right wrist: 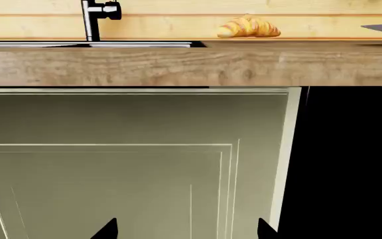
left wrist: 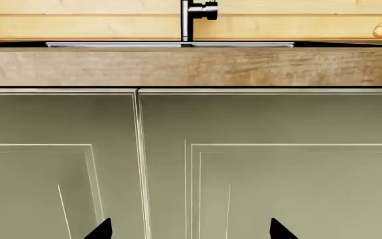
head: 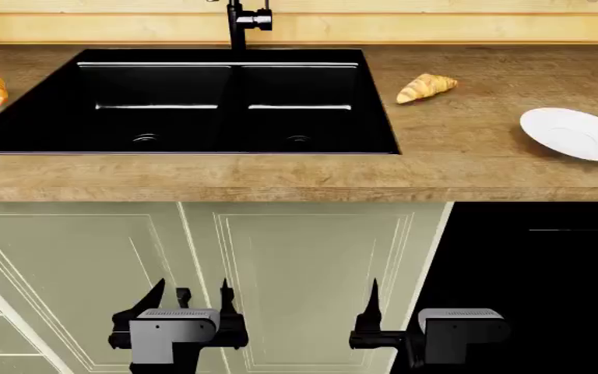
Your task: Place the pastries on the plates.
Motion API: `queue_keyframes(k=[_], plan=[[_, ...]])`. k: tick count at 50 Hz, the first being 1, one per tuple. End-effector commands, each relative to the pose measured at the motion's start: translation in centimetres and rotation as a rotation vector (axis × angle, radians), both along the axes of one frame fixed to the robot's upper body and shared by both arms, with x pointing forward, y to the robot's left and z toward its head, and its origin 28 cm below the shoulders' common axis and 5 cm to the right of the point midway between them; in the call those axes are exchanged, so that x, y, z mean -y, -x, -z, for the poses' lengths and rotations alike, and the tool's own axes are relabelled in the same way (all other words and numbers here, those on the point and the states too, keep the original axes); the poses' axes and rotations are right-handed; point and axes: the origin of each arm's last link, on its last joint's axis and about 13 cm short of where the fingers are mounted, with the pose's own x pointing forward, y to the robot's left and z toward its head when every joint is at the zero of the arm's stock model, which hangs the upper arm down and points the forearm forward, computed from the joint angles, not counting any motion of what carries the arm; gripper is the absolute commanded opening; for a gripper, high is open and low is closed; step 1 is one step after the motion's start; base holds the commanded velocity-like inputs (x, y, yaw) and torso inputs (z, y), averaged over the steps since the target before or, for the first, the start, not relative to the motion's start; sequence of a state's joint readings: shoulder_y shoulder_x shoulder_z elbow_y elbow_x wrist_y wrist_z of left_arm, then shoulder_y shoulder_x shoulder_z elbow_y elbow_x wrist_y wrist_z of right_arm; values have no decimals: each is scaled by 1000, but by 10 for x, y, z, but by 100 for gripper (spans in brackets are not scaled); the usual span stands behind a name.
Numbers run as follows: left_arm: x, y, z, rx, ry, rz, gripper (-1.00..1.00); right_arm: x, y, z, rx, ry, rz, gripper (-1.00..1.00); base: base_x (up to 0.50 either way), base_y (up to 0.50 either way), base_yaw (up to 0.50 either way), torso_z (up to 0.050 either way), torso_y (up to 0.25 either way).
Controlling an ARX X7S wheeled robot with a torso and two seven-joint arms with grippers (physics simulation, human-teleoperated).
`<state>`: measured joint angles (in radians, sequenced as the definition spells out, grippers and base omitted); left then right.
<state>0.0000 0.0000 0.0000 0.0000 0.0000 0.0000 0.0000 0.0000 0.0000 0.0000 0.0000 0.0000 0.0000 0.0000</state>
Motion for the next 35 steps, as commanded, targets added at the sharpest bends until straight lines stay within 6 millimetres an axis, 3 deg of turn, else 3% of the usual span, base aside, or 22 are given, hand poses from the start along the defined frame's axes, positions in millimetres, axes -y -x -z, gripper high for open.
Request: queue_keyframes(k=[1, 4, 35], plan=[[-1, 0, 0, 1, -7, 0, 100, -1, 1, -1, 9, 8, 0, 100, 0, 0, 0, 0, 0], [5, 1, -2, 18, -34, 14, 100, 0, 5, -5, 73, 34, -16, 100, 0, 0, 0, 0, 0], [3, -1, -2, 8, -50, -10, 100, 0, 4, -2, 30, 44, 17, 100, 0, 0, 0, 0, 0]])
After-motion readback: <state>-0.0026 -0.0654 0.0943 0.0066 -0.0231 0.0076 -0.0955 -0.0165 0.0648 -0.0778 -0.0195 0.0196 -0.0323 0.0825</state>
